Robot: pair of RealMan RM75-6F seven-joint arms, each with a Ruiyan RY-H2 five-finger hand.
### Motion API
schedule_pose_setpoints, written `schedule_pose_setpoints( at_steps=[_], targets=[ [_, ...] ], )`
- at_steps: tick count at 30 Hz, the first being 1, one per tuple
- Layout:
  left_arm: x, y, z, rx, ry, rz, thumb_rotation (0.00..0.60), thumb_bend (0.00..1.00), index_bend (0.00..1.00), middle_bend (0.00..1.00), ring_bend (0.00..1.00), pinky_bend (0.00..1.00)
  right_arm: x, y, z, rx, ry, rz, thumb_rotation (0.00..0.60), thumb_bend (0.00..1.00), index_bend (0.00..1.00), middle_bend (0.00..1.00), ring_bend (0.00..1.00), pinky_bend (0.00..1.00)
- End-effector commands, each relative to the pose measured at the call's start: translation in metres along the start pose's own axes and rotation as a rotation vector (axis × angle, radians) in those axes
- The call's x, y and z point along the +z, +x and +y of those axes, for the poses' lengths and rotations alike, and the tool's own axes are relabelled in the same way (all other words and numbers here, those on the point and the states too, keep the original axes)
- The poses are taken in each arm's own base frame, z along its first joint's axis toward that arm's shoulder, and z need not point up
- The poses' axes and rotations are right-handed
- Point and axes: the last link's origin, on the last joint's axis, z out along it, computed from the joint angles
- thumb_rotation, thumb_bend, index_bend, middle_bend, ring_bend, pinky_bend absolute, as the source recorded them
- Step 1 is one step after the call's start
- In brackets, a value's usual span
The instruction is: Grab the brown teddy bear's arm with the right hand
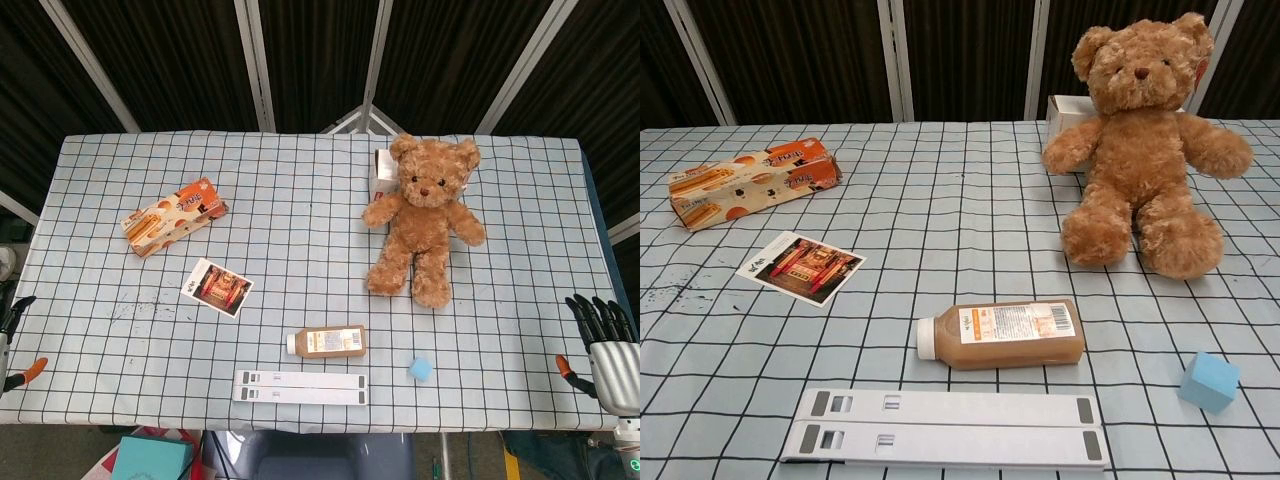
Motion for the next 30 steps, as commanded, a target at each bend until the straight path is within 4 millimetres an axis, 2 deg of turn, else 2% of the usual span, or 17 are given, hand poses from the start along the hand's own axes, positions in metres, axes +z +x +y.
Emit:
schedule_pose_setpoints(
  at_steps=[1,14,18,22,26,28,30],
  targets=[
    [0.002,-0.001,0.000,0.003,0.002,-0.006,0.600,0.24,0.16,0.00,0.00,0.03,0.000,0.002,0.002,0.004,-0.008,0.005,0.600,0.33,0.00,0.09,0.01,0.00],
    [0.003,-0.002,0.004,0.004,-0.013,-0.004,0.600,0.24,0.16,0.00,0.00,0.03,-0.004,0.001,0.013,0.029,-0.109,-0.022,0.600,0.33,0.00,0.09,0.01,0.00],
    [0.004,-0.003,0.006,0.007,-0.017,-0.015,0.600,0.24,0.16,0.00,0.00,0.03,-0.002,0.002,0.011,0.086,-0.125,-0.001,0.600,0.33,0.00,0.09,0.01,0.00],
    [0.002,-0.003,0.008,0.007,-0.025,-0.010,0.600,0.24,0.16,0.00,0.00,0.03,0.001,-0.001,0.000,0.285,-0.124,0.004,0.600,0.33,0.00,0.09,0.01,0.00],
    [0.001,-0.002,0.008,-0.003,-0.025,-0.010,0.600,0.24,0.16,0.00,0.00,0.03,0.011,-0.008,-0.011,0.502,-0.116,-0.086,0.600,0.33,0.00,0.09,0.01,0.00],
    [0.001,-0.002,0.008,-0.003,-0.028,-0.009,0.600,0.24,0.16,0.00,0.00,0.03,0.020,-0.008,-0.017,0.613,-0.115,-0.149,0.600,0.33,0.00,0.09,0.01,0.00],
    [0.001,-0.002,0.009,-0.003,-0.030,-0.006,0.600,0.24,0.16,0.00,0.00,0.03,0.037,-0.005,-0.022,0.757,-0.115,-0.214,0.600,0.33,0.00,0.09,0.01,0.00]
  ],
)
